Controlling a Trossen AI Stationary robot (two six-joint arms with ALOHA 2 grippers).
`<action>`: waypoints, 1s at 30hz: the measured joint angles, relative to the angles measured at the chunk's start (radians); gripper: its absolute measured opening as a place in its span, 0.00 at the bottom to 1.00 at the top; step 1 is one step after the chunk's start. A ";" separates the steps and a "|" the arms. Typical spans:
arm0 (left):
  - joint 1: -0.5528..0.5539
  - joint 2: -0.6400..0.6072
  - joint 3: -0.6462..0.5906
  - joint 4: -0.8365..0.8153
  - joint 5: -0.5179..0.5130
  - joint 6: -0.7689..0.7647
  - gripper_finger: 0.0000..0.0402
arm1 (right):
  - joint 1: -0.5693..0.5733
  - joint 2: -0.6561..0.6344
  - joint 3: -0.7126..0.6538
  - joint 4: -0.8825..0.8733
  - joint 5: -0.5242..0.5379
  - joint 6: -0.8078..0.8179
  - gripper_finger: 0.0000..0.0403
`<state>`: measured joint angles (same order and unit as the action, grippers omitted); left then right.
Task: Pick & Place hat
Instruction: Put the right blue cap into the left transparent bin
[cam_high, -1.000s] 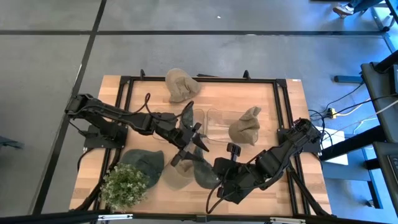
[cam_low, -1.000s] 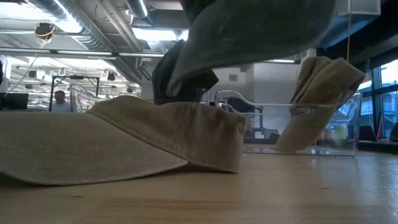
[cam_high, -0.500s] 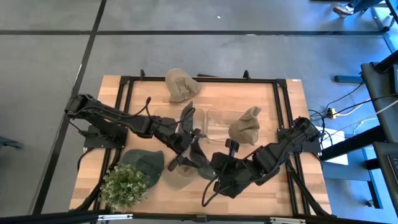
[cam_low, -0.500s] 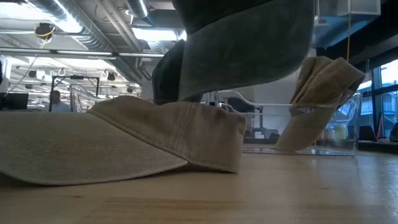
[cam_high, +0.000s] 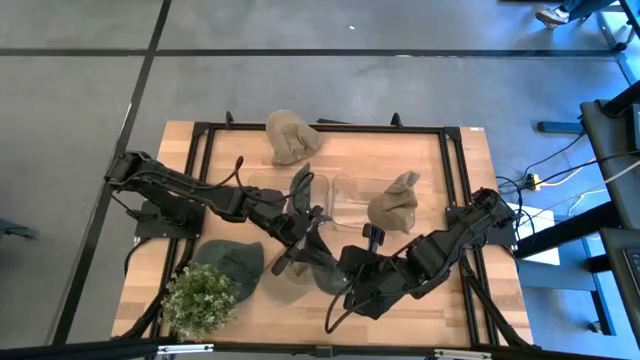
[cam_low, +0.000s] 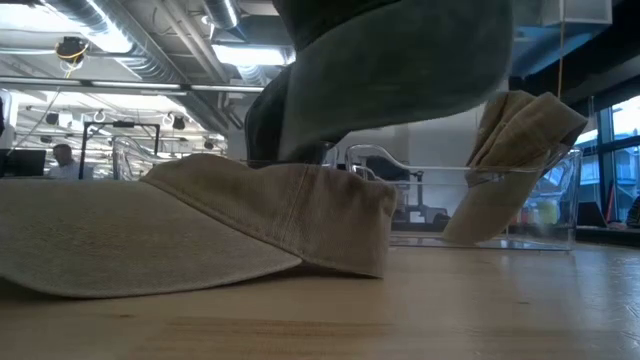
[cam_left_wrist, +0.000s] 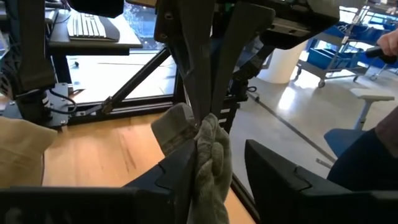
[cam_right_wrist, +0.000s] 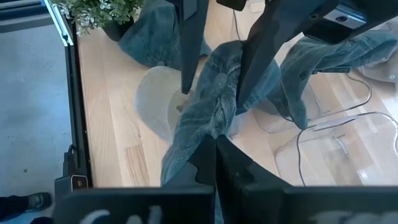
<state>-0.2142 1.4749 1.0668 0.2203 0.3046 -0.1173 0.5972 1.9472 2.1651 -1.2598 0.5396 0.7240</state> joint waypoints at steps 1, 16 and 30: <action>0.000 0.001 0.000 0.000 -0.001 0.000 0.31 | 0.000 0.000 0.000 0.000 0.000 0.000 0.00; 0.000 0.003 0.000 -0.003 0.000 0.022 0.07 | 0.001 0.000 0.000 0.015 -0.026 0.003 0.01; 0.020 -0.026 0.045 -0.047 0.131 -0.019 0.07 | -0.009 -0.001 0.092 -0.091 -0.195 0.001 0.40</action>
<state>-0.1942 1.4485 1.1119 0.1731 0.4361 -0.1362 0.5880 1.9465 2.2568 -1.3511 0.3447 0.7250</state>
